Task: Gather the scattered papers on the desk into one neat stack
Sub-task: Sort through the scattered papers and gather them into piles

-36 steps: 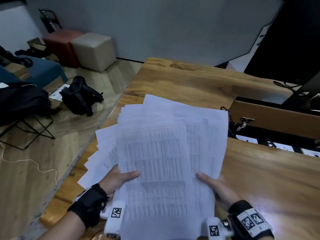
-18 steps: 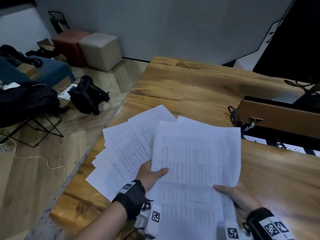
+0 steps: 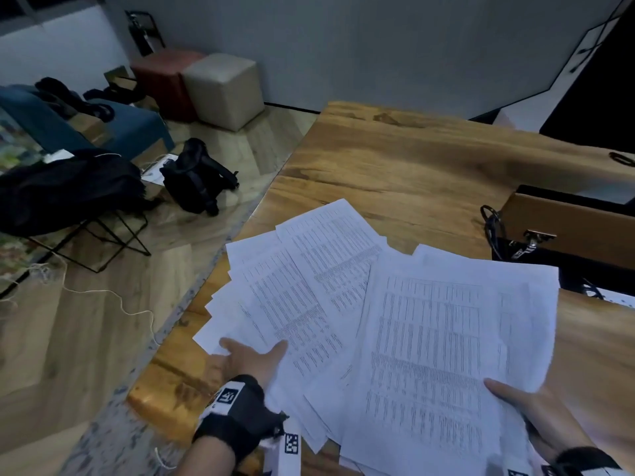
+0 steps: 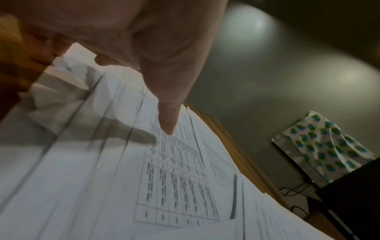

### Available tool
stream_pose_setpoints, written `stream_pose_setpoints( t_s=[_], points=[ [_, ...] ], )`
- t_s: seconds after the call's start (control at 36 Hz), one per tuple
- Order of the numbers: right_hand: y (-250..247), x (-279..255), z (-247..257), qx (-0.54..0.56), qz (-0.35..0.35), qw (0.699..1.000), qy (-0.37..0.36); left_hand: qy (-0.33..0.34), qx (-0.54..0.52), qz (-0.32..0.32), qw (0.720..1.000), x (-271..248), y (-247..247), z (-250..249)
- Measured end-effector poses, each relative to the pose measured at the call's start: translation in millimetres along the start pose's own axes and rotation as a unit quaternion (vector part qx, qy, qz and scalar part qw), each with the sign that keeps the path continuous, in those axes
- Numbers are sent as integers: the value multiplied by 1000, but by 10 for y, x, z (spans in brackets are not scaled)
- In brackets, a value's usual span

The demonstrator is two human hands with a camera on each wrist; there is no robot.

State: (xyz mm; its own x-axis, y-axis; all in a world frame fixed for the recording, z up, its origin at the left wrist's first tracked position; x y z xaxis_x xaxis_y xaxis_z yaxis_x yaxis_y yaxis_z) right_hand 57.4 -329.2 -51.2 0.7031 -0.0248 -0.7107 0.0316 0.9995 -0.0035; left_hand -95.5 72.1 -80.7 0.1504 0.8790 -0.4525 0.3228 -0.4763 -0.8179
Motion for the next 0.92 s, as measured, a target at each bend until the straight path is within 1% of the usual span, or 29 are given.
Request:
stream_pose_setpoints(
  t_s=[0.11, 0.19, 0.31, 0.36, 0.44, 0.53, 0.58, 0.64, 0.69, 0.75, 0.86, 0.92],
  points=[
    [-50, 60, -43, -6, -17, 1000, -2, 20, 47, -32, 998, 73, 72, -174],
    [-75, 70, -35, -11, -34, 999, -19, 37, 76, -38, 996, 92, 112, -356],
    [-39, 40, -18, -6, -22, 999, -28, 67, 97, -54, 992, 157, 131, -513],
    [-11, 21, -11, -5, -16, 999, -29, 70, 79, -52, 993, 193, 120, -577],
    [14, 8, -6, -2, -15, 1000, -25, 57, 32, -61, 996, 246, 89, -642],
    [19, 22, -3, -7, -20, 1000, -22, 52, -37, -98, 993, 281, 44, -667],
    [27, 20, 2, -9, -20, 1000, -20, 37, -100, -112, 988, 291, 14, -647],
    [35, 19, 11, -14, -22, 999, -23, -3, -154, -96, 983, 294, 2, -599],
    [55, 6, 27, -19, -19, 999, -26, -29, -181, -57, 981, 298, 15, -564],
    [64, 9, 40, -22, -21, 999, -32, -8, -196, -42, 980, 315, 3, -583],
    [93, 34, 41, -34, -19, 999, -32, 58, -226, -78, 969, 351, -189, -681],
    [116, 32, 50, -39, -17, 999, -30, 92, -237, -73, 964, 347, -272, -751]
  ],
)
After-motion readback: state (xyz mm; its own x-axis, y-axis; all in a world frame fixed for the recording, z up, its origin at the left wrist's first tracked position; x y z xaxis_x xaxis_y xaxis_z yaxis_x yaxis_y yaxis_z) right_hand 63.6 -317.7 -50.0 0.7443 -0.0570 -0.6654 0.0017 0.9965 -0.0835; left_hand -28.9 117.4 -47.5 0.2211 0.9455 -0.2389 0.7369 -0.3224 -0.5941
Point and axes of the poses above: each hand's wrist, its own x-axis towards the middle knuckle, its own y-axis out of the palm, z = x × y, the point moved 7 cm from there along x, towards the middle knuckle, and after that the axes turned 13 degrees about -z, right-handed, at the moved point
